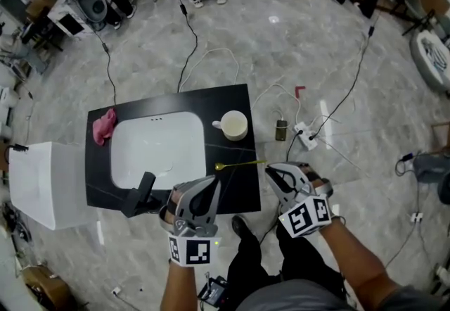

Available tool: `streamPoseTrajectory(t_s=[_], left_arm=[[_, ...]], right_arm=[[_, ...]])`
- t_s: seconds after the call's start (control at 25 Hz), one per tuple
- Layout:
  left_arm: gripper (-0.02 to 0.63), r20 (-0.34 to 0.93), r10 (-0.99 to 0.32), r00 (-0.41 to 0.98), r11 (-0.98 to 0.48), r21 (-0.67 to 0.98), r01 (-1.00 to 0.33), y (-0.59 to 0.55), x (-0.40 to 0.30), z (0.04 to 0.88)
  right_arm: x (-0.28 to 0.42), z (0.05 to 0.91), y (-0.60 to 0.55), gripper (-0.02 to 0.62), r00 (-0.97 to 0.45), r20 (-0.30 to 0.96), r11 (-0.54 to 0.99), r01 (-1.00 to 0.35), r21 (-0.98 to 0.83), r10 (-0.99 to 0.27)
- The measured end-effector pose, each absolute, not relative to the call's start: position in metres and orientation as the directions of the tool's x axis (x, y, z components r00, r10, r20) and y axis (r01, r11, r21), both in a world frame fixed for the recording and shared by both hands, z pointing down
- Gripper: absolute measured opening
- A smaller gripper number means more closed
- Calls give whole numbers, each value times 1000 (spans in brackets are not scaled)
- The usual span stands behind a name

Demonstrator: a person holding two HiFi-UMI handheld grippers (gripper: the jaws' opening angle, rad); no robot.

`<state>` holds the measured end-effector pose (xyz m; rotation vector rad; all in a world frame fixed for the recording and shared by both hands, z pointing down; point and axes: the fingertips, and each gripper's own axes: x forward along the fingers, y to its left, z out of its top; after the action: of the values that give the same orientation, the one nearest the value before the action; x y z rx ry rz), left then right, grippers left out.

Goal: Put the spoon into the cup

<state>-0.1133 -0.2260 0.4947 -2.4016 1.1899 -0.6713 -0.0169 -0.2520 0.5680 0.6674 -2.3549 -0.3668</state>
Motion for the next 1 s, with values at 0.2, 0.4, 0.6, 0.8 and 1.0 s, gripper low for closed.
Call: streamPoseTrajectory(t_s=[0.2,0.4,0.6,0.8,1.0], left_arm=[[2,267,-811,520,-577,-511,-637,-231,-116,513],[2,286,-810,512,-582,-494,-646,-235,-119,530],[2,326,-809,489,-586,-499,-638,-242,-123,544],[2,349,-810,472,-587,-504,-634,-248,-126,552],[2,361,-809,464,-588,-484,-649,-250,-128,566]], right_arm=[[-18,600,-259,35,-651,548,848,-349,398,-525],[-18,631,-264,90,-639,586,866,-322,383,-497],[-17,664,-266,97,-623,624,880,-289,378,-473],[-15,690,-267,103,-608,654,891,-255,377,-451],[-17,712,-269,112,-599,673,896,-214,388,-434]])
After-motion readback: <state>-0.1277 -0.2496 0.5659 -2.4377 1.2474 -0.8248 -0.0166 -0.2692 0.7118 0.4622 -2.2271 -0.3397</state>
